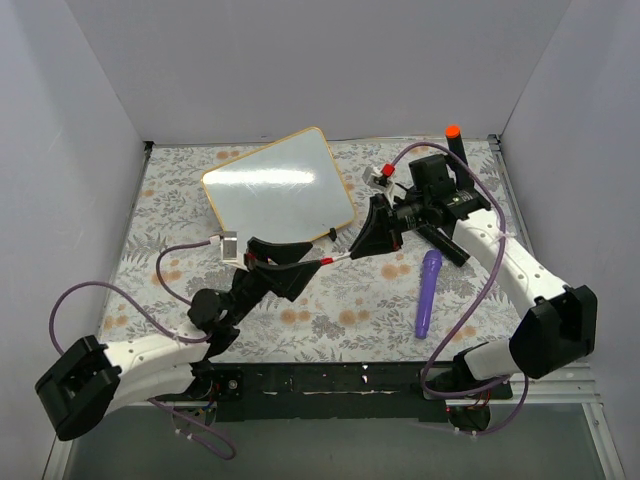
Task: Write a sentence on the whiteboard
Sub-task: Open the whiteboard marker at the center of the board.
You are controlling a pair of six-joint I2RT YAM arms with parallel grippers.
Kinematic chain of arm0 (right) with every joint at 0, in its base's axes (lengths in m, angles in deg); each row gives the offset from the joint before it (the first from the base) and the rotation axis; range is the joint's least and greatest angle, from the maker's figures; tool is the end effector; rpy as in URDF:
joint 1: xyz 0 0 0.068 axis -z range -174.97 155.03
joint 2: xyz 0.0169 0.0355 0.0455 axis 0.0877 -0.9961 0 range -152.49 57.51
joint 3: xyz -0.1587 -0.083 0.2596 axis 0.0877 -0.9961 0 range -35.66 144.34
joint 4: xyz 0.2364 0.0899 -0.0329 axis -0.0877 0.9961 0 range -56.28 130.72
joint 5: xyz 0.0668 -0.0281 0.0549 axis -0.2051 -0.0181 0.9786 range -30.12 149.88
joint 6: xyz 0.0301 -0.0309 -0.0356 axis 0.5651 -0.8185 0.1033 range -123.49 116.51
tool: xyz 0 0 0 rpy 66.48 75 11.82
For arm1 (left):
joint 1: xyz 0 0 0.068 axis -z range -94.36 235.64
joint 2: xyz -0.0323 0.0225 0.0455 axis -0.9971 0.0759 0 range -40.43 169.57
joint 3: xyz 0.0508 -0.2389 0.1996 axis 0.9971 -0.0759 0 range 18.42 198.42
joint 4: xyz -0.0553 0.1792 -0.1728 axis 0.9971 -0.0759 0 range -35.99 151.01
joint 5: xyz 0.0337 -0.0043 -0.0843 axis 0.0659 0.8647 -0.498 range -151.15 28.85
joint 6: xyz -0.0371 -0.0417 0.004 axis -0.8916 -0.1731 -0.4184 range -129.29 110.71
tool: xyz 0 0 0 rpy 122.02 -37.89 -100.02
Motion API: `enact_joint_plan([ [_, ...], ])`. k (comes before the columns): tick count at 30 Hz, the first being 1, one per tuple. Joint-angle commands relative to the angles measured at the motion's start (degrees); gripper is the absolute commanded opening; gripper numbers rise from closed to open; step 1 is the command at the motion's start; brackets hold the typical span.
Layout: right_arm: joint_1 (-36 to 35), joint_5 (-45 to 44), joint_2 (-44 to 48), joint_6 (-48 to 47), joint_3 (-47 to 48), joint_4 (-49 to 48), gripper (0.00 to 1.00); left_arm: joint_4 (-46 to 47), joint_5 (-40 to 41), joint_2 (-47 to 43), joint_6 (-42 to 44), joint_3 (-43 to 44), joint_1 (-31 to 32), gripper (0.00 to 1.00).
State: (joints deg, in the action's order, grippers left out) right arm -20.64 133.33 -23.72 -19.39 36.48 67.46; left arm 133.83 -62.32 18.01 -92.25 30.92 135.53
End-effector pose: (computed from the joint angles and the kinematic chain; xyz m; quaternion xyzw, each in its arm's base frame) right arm 0.2363 0.1548 0.3816 -0.4844 0.6018 0.5734 0.2729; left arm 0.1076 -0.1290 0.2972 -0.1406 0.5043 -0.7830 0.3360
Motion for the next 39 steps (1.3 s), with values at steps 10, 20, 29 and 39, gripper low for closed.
enact_joint_plan([
  [10, 2.64, -14.3, 6.26, -38.32, -2.09, 28.84, 0.01, -56.54, -34.5, -5.73, 29.15, 18.96, -4.01, 0.98],
  [20, 2.56, -12.81, 6.09, -39.29, -2.35, 29.37, 0.01, -60.07, -41.99, 12.65, 36.73, 28.98, -1.11, 0.78],
  [29, 2.56, -12.01, 6.0, -39.47, -2.97, 29.55, 0.01, -62.45, -39.35, 16.18, 37.43, 31.45, -0.14, 0.44],
  [39, 2.56, -11.23, 5.56, -39.38, -3.14, 29.63, 0.01, -61.92, -38.82, 16.1, 36.99, 31.72, -0.05, 0.0],
])
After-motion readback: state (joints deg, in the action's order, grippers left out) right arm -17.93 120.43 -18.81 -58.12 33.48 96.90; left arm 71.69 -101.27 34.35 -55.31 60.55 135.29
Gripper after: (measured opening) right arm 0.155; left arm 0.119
